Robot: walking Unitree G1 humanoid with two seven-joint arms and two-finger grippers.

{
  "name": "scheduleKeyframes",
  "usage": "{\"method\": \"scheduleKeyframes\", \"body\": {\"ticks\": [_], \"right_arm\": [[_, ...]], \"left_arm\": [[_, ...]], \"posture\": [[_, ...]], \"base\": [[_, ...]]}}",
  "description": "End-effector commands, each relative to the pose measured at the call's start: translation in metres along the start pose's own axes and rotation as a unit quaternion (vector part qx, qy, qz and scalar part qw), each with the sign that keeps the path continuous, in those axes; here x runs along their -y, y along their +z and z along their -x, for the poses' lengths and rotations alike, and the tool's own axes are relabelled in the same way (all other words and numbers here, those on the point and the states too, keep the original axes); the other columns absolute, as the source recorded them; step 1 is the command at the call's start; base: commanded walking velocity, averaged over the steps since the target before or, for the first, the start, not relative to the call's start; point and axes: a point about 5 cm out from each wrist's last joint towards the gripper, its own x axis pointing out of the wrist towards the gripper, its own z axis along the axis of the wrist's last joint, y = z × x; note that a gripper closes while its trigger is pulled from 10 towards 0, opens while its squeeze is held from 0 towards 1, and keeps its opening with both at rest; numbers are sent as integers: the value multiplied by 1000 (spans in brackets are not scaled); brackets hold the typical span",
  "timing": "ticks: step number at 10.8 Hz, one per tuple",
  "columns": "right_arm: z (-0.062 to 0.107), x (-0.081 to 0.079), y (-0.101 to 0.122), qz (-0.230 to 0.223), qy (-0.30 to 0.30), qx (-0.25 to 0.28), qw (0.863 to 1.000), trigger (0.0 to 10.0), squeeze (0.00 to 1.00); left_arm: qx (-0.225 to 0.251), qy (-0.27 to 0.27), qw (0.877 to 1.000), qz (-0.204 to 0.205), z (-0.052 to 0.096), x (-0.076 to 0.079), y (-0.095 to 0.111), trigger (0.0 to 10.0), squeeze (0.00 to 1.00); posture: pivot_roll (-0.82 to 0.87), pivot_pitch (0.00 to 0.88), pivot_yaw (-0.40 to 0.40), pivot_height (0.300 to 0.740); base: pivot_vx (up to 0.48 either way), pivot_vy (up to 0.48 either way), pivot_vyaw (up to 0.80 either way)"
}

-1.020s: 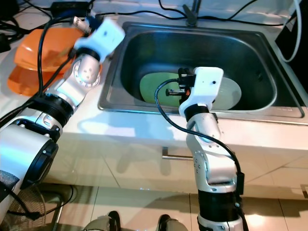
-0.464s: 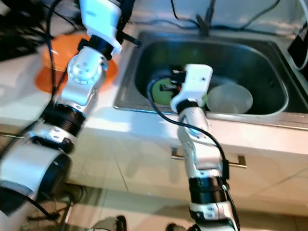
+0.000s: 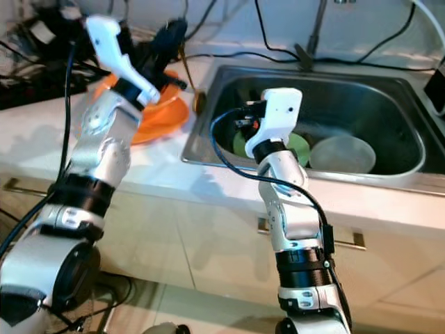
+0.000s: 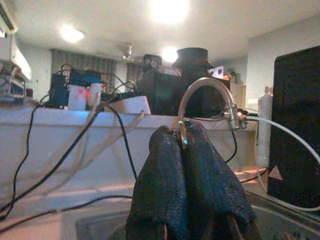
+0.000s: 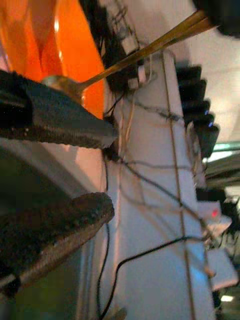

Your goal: Kitchen organization

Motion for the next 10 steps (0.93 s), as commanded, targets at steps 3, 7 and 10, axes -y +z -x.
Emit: {"method": "scheduleKeyframes", "body": {"ticks": [3, 7, 10], "right_arm": [[-3, -16, 5, 1, 64, 16, 998, 10000, 1000], [0, -32, 2, -2, 117, 14, 993, 10000, 1000], [-1, -32, 0, 6, 116, 11, 993, 10000, 0]], "left_arm": [[6, -11, 999, 42, 6, -4, 10, 10000, 0], [-22, -37, 996, 80, 7, 7, 4, 10000, 0], [-33, -59, 993, 98, 7, 19, -3, 10000, 0]], "posture": [[97, 6, 89, 740], [99, 14, 97, 740], [100, 8, 97, 740]], "base": [[0, 0, 0], [0, 0, 0], [0, 0, 0]]}}
